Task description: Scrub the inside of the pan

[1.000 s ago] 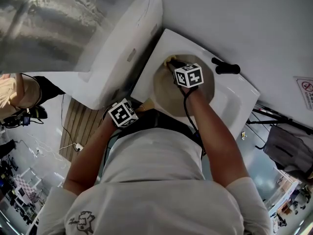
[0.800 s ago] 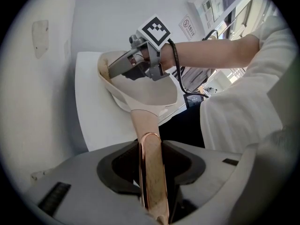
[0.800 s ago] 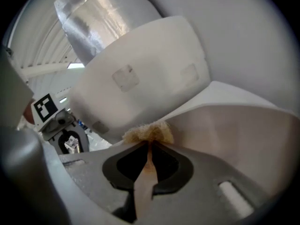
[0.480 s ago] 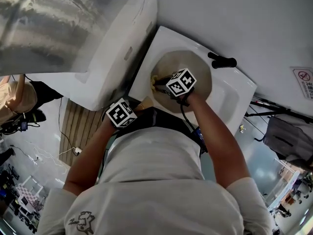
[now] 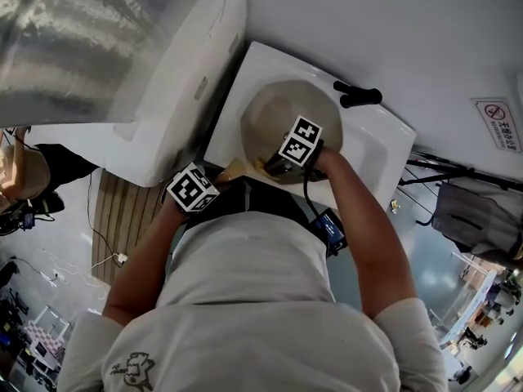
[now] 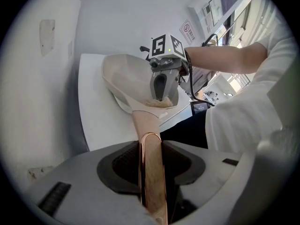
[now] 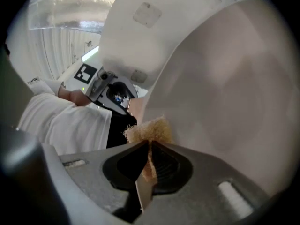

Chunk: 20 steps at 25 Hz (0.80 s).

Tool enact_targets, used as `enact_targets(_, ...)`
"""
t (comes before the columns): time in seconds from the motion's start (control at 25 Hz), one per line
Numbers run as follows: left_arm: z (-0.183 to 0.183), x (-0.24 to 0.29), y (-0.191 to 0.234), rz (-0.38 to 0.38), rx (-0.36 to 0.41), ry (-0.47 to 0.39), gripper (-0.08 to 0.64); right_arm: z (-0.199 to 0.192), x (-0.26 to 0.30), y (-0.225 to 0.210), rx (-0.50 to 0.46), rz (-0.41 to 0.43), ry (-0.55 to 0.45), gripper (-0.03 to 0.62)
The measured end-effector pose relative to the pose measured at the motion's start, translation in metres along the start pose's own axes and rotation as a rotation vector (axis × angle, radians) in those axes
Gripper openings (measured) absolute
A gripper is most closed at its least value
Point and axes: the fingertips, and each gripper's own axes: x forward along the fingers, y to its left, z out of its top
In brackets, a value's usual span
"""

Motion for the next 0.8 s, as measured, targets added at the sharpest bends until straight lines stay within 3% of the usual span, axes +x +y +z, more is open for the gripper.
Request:
enact_targets(0.32, 0.002, -0.004, 0.005, 0.013, -0.007, -0.027, 0.152, -0.06, -0.015, -0.007, 0.074, -0.029, 0.363, 0.026)
enact_targets(0.56, 0.002, -0.003, 0.007, 0.011, -0.008, -0.034, 0.152, -0.11, -0.055, -0.032, 0.087, -0.212, 0.768, 0.026)
enact_targets(0.8, 0.002, -0.005, 0.007, 0.015, -0.013, -0.039, 0.152, -0.123, -0.098, -0.063, 0.086, -0.421, 0.955, 0.026)
